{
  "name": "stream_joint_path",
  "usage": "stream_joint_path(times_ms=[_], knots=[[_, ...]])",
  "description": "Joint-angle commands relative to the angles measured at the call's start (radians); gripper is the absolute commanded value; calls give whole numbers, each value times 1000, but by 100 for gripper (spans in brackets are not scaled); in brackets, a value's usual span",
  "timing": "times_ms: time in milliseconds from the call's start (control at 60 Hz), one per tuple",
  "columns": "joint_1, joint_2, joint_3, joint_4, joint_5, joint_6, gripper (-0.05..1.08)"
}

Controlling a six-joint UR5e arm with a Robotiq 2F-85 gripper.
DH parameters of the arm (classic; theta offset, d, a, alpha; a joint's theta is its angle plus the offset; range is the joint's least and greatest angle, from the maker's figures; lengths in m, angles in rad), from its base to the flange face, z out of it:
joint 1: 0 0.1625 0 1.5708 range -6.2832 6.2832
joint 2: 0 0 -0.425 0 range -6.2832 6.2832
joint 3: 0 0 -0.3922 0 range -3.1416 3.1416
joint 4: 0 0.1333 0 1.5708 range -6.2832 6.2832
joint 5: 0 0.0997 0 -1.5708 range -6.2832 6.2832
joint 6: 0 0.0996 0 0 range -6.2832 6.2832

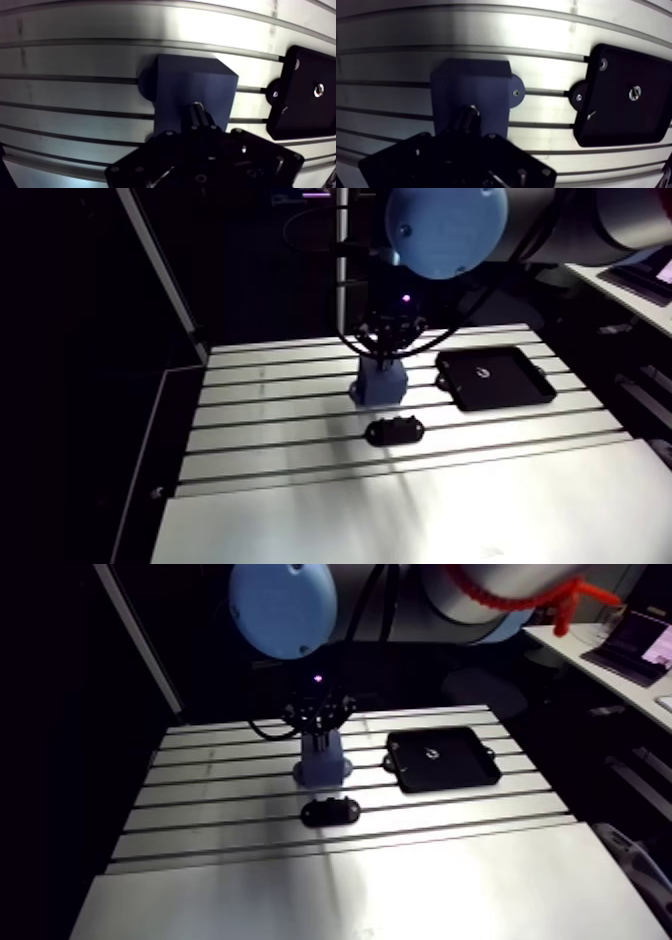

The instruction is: Pick up the M10 bolt and insert it into the hex recess until seated.

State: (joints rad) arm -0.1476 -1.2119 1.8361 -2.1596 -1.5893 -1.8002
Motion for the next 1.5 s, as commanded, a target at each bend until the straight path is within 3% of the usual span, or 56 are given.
stream_joint_path(times_ms=[17, 517, 617, 633, 683, 700, 717, 733, 750, 783, 1100, 1233, 1500], knots=[[0, -3, -5, 5, 1, 0, 106], [3, -27, -16, 26, 4, 0, 104], [5, -27, -19, 28, -10, 0, 100], [5, -27, -22, 32, -15, 0, 89], [8, -30, -25, 53, -21, 0, 34], [8, -30, -25, 53, -21, 0, 34], [8, -34, -29, 60, -22, 0, 19], [8, -34, -29, 60, -22, 0, 19], [8, -36, -34, 72, -22, 0, 7], [8, -37, -36, 83, -22, 0, 2], [20, -87, -130, 282, -16, 18, 1], [28, -113, -211, 438, -13, 48, 1], [38, -188, -280, 532, -10, 55, 1]])
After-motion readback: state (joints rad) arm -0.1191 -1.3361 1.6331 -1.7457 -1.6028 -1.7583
